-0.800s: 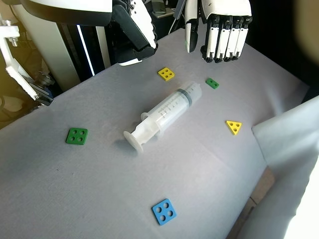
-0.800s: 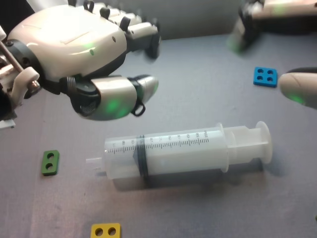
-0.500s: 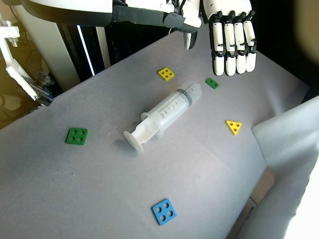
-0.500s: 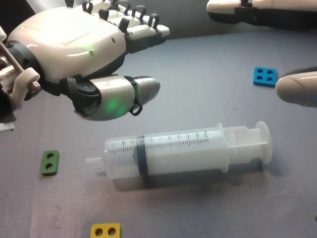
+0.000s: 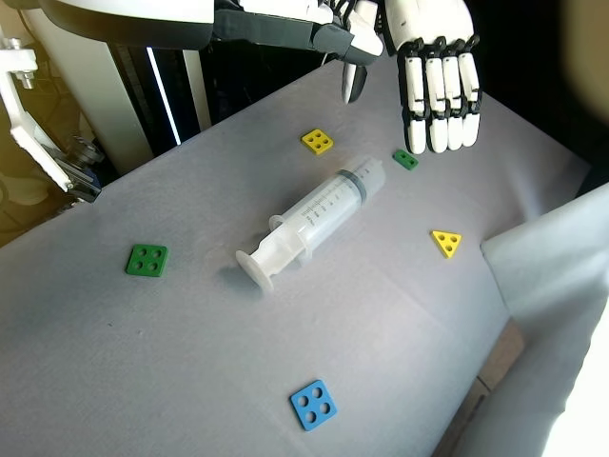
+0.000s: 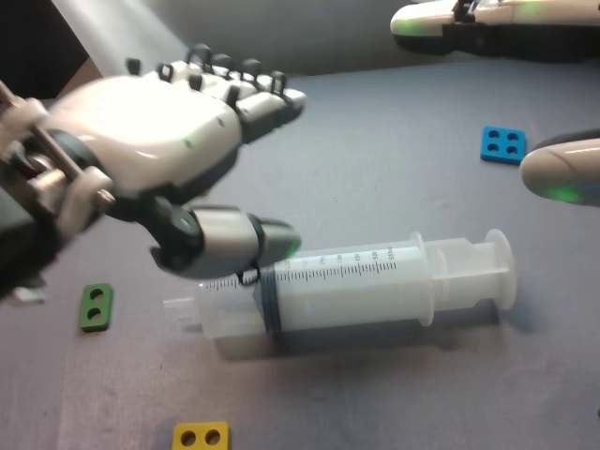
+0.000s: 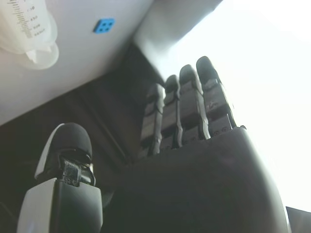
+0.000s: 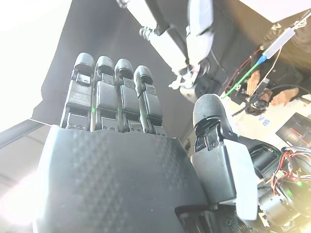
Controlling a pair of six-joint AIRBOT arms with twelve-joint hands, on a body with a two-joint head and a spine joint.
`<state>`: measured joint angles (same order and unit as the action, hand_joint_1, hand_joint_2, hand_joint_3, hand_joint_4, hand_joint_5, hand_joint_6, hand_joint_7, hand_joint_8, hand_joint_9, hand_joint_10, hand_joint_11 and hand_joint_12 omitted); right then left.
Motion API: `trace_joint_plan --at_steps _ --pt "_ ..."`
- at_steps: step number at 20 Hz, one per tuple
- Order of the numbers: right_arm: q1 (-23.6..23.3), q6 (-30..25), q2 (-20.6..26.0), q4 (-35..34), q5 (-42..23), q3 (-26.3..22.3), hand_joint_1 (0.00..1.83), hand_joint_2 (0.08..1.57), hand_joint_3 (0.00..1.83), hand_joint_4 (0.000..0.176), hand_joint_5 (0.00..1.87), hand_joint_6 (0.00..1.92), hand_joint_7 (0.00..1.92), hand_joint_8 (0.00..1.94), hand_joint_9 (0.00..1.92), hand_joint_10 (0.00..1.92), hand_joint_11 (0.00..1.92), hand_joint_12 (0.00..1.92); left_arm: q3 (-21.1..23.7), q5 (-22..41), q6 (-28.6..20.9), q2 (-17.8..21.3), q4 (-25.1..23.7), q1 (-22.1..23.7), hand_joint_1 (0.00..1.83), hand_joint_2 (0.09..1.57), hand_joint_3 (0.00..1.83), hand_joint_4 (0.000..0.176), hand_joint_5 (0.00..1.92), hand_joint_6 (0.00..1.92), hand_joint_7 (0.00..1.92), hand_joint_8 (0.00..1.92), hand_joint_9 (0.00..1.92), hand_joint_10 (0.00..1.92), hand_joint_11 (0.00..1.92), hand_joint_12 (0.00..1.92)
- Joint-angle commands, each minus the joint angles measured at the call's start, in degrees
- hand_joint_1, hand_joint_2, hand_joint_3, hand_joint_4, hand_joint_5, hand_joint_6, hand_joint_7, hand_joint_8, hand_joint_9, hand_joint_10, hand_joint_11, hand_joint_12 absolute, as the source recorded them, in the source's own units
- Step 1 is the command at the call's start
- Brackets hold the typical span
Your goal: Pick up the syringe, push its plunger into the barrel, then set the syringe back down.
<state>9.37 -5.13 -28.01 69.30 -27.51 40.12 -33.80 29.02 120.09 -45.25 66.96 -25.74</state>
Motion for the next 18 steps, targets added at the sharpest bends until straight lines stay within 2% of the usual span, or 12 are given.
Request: trace_joint_plan --at_steps 1,3,7,8,10,13,18 --pt "-0.6 -0.1 0.0 -3.1 -2.6 -0.2 0.00 1.38 0.00 0.000 0.17 0.00 0.14 0.00 0.10 0.01 0.00 0.17 0.2 5.5 -2.0 -1.3 -4.0 -0.5 0.60 1.16 0.00 0.000 0.10 0.00 0.09 0.00 0.09 0.00 0.00 0.26" --pt "-0.6 -0.1 0.0 -3.1 -2.6 -0.2 0.00 1.38 0.00 0.000 0.15 0.00 0.12 0.00 0.07 0.00 0.00 0.06 0.1 9.4 -5.0 -4.5 -5.7 -3.2 0.69 1.08 0.00 0.000 0.07 0.00 0.07 0.00 0.08 0.00 0.00 0.27" --pt "-0.6 -0.1 0.0 -3.1 -2.6 -0.2 0.00 1.37 0.00 0.000 0.16 0.00 0.12 0.00 0.08 0.00 0.00 0.10 -0.2 15.1 -4.8 -10.1 -3.6 -6.5 0.78 1.04 0.00 0.000 0.01 0.00 0.01 0.00 0.01 0.00 0.00 0.15" --pt "-0.6 -0.1 0.0 -3.1 -2.6 -0.2 0.00 1.38 0.00 0.000 0.15 0.01 0.11 0.01 0.07 0.01 0.03 0.03 -0.3 16.2 -4.4 -11.3 -3.1 -7.4 0.84 1.02 0.00 0.000 0.00 0.00 0.00 0.00 0.00 0.00 0.00 0.11" --pt "-0.6 -0.1 0.0 -3.1 -2.6 -0.2 0.00 1.37 0.00 0.000 0.17 0.00 0.14 0.01 0.10 0.00 0.00 0.15 -0.8 17.7 -4.4 -13.6 -2.7 -9.1 0.88 0.94 0.00 0.000 0.00 0.00 0.00 0.00 0.00 0.00 0.00 0.18" --pt "-0.6 -0.1 0.0 -3.1 -2.6 -0.3 0.00 1.37 0.00 0.000 0.15 0.00 0.12 0.00 0.08 0.00 0.00 0.15 -2.1 18.3 -4.3 -16.2 -2.4 -10.9 0.96 0.89 0.00 0.000 0.00 0.00 0.00 0.00 0.01 0.00 0.00 0.23" --pt "-0.5 -0.1 0.0 -3.0 -2.6 -0.6 0.00 1.37 0.00 0.000 0.16 0.00 0.14 0.00 0.10 0.00 0.00 0.24 -6.4 18.9 -4.3 -21.3 -2.4 -12.5 0.96 0.87 0.00 0.000 0.00 0.00 0.00 0.00 0.01 0.00 0.00 0.27"
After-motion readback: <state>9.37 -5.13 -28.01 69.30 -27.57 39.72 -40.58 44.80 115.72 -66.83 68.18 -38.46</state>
